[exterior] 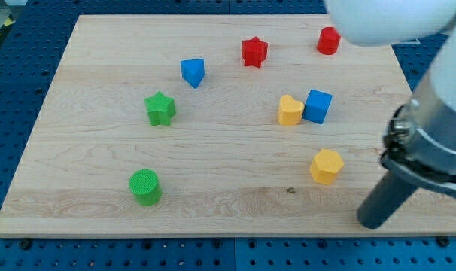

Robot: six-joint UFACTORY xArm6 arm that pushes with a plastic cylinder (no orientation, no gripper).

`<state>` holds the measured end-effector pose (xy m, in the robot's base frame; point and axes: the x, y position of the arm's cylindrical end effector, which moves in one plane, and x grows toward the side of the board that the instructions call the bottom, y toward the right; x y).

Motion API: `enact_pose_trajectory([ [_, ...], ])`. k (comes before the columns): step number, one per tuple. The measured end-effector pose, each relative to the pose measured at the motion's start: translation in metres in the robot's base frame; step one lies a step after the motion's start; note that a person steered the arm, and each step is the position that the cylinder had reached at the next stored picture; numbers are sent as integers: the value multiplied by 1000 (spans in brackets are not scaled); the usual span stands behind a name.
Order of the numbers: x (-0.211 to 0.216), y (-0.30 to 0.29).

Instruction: Move the hexagon into the cube

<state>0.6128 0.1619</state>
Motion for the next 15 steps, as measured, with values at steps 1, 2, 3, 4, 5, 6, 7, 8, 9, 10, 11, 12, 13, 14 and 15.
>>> enact_pose_trajectory([
  [1, -7, -2],
  [2, -21, -2],
  [3, -21, -20],
  [4, -21, -36],
  [5, -28, -47],
  [6, -38, -34],
  [7, -56, -29],
  [8, -65, -28],
  [9, -77, -27],
  [10, -91, -27],
  [11, -104, -27],
  [12, -105, -27],
  [13, -106, -28],
  [14, -106, -28],
  [15, -106, -30],
])
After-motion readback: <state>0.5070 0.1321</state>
